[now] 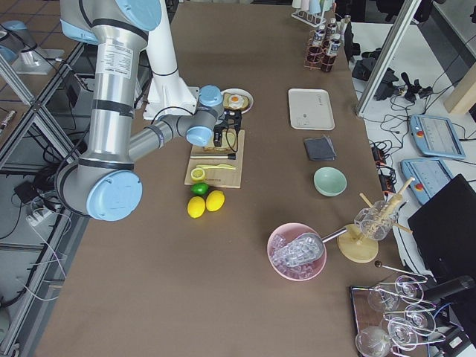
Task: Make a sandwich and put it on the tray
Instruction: 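Move the right gripper over the bread slice on the cutting board, then lower the right gripper and grasp the bread slice edge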
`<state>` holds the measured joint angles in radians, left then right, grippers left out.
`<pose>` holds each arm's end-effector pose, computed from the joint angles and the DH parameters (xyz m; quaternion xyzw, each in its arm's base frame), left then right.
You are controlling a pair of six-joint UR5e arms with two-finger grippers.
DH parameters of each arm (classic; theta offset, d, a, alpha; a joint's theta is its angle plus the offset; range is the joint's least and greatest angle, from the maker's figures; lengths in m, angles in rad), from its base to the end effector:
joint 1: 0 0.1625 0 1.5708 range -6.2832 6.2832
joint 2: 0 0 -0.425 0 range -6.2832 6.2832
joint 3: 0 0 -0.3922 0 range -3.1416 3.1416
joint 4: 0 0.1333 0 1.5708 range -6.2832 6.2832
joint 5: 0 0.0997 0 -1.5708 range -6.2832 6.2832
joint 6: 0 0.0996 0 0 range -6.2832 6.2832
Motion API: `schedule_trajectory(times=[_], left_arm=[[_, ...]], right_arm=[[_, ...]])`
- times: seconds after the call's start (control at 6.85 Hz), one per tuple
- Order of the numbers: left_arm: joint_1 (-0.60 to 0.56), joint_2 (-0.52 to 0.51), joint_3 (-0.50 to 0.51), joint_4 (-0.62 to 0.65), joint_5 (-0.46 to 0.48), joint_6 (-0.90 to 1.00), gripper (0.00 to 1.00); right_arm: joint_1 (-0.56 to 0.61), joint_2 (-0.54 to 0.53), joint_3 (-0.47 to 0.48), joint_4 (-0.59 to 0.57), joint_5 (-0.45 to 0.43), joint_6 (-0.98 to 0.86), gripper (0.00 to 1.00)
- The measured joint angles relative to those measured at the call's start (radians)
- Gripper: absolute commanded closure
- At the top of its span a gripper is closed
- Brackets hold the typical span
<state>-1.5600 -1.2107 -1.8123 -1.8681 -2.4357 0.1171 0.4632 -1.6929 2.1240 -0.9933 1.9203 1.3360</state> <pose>-0.0537 -0.3499 0.6525 0.1031 0.4125 0.0951 0.9001 -0.3465 -0.2839 0.3860 0.0197 -0.4992 0.0148 0.8661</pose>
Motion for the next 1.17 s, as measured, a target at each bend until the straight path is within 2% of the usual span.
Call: schedule_trajectory(times=[0.15,0.44,0.88,1.17], left_arm=[[0.000,0.001,0.002,0.000,0.002,-0.001,0.02],[0.000,0.002,0.008,0.001,0.004,-0.007,0.02],[0.000,0.004,0.009,-0.011,0.004,-0.045,0.02],[0.000,0.010,0.010,-0.016,0.004,-0.049,0.02]], right_arm=[[-0.046,0.029,-0.002,-0.046,-0.051,0.012,0.23],[-0.099,0.049,-0.029,-0.066,-0.095,0.023,0.29],[-0.114,0.046,-0.052,-0.065,-0.099,0.042,0.33],[-0.117,0.033,-0.061,-0.066,-0.099,0.037,0.40]])
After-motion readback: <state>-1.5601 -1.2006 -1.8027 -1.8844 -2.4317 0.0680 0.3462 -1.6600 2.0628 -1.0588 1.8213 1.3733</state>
